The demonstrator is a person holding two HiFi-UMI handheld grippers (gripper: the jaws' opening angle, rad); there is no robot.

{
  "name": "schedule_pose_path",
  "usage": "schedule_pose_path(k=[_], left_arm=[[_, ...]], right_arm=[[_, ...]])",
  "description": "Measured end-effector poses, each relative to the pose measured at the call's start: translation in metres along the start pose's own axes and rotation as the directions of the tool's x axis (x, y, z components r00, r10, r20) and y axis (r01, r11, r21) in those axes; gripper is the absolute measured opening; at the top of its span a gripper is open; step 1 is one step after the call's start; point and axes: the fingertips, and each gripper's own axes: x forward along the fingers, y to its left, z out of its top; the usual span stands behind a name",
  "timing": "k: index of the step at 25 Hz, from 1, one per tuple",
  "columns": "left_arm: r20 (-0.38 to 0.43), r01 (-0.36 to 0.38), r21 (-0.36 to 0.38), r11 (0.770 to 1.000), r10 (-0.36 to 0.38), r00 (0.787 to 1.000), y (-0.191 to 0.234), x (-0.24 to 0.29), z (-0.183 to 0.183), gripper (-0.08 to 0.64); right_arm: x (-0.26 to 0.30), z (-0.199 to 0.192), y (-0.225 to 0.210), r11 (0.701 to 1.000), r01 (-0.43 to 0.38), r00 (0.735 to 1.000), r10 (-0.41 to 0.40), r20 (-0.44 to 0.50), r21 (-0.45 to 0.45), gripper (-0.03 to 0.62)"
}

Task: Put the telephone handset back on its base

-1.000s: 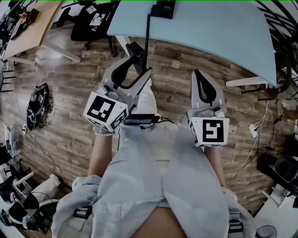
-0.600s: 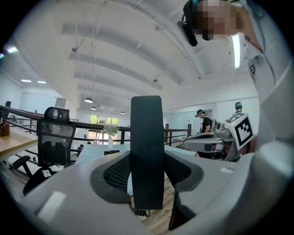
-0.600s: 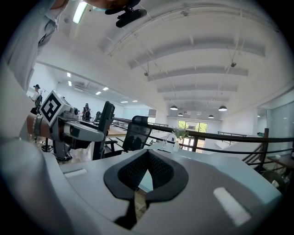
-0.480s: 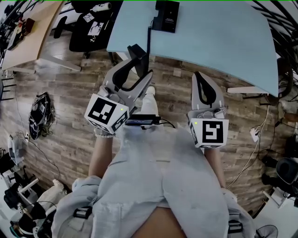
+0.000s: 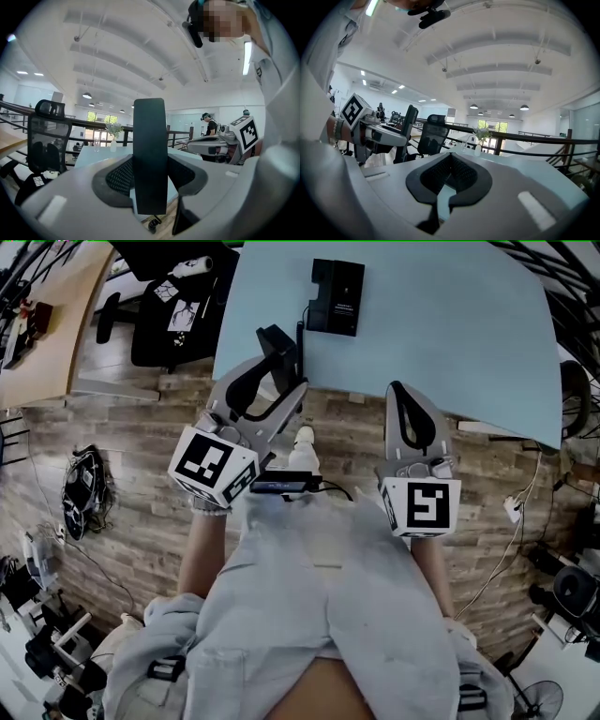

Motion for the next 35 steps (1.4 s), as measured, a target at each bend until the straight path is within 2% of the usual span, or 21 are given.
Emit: schedule_pose_path(k=[8,17,27,35], left_arm=[[-0.019,0.033,-0.024,0.999,-0.033,0.999,0.045,0.039,0.007,0.224],[-0.043,0.088,-0.034,0.996,-0.089,0.995,0.076,0.072,0.006,0.224],[-0.057,0.12,-0.059,0.991,-0.123,0.991,0.092,0.089,0.002,0.224],[-0.057,0.112,-0.07,0.991,-0.116,0.992,0.096,0.097,0.002,0.224]], right_arm=[[0.056,0.012,-0.013,1.0,0.023,1.0,-0.023,-0.013,0.005,0.006],[0.104,0.018,-0.025,0.998,0.057,0.998,-0.057,-0.027,0.014,0.006],[0.124,0.018,-0.027,0.997,0.075,0.996,-0.074,-0.05,0.015,0.006],[0.131,0.017,-0.033,0.998,0.067,0.996,-0.066,-0.055,0.008,0.006]])
